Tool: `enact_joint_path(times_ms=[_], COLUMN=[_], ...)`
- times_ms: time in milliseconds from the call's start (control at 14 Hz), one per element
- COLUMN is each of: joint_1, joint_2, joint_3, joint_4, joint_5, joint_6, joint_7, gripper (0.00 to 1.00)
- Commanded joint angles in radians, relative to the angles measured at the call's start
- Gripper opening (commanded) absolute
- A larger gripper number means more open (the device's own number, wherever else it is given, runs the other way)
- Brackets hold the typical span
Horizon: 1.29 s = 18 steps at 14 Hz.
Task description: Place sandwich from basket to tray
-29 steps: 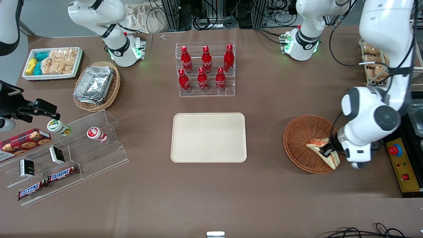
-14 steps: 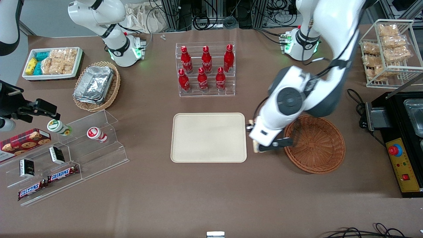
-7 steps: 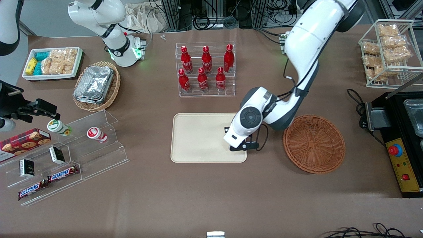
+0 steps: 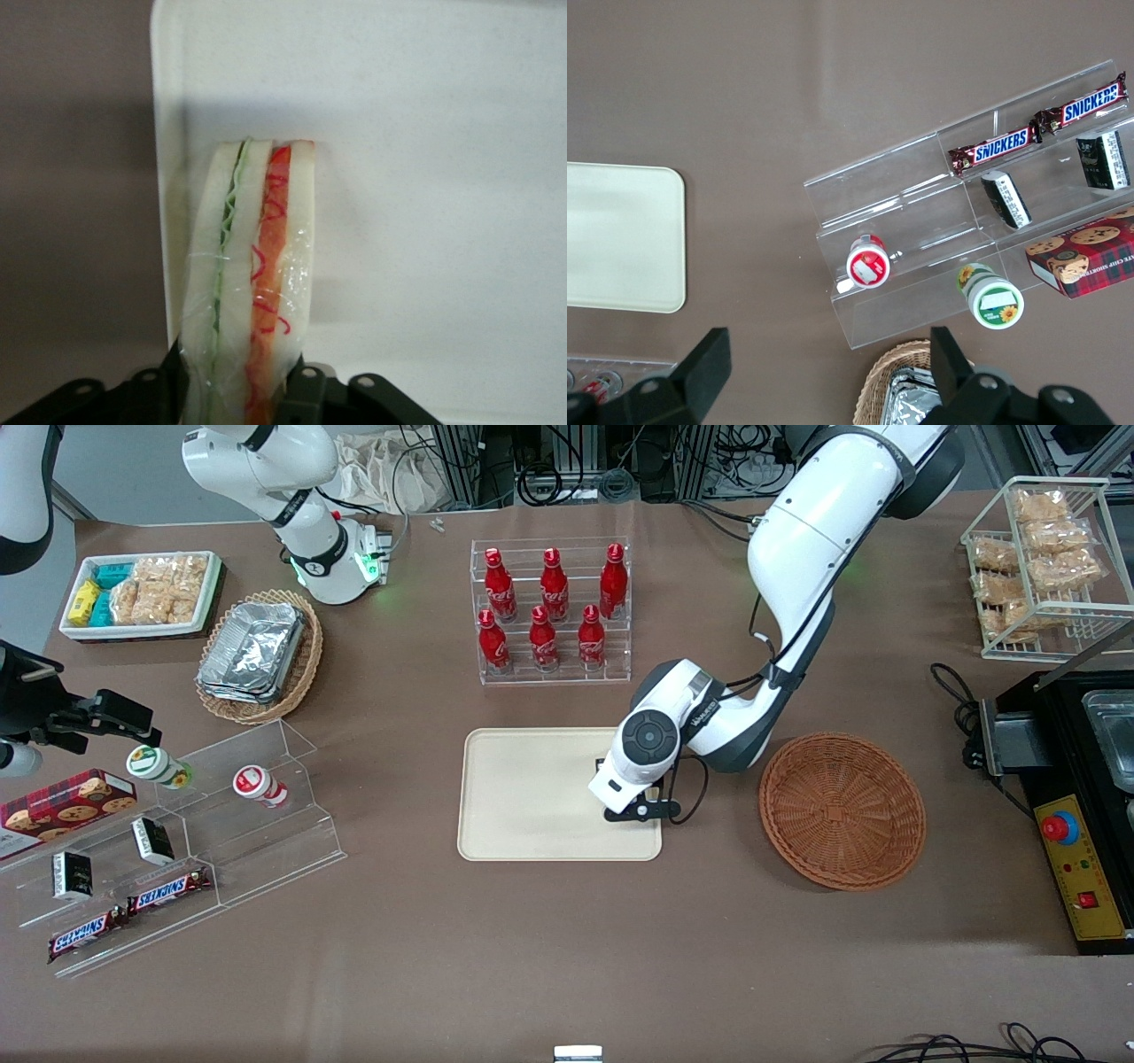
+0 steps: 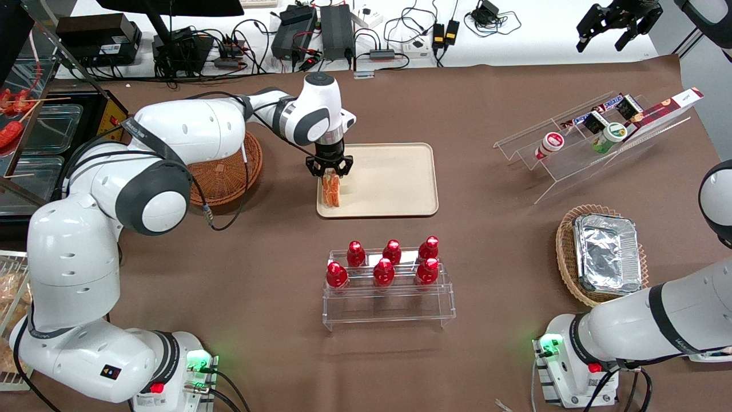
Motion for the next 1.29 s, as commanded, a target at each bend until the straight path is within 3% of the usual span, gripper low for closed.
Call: enact_joint_path(times_ms=[0,357,643,1214], joint_1=[0.076,0.211,0.347,0.541], joint_2=[-0.093,-0.346,-0.5,-0.581], joint_3=[-0.002,0.002,0.005,0.004], joint_4=[-0.002,-0.013,-0.057,-0.06], joint_5=[0.009,0.017,0.012,-0.031], joint_6=[-0.096,-0.297,-0.319,-0.357], joint_7=[0.003,0.17,0.247,0.474], gripper=[1.0,1.0,1.0,1.0])
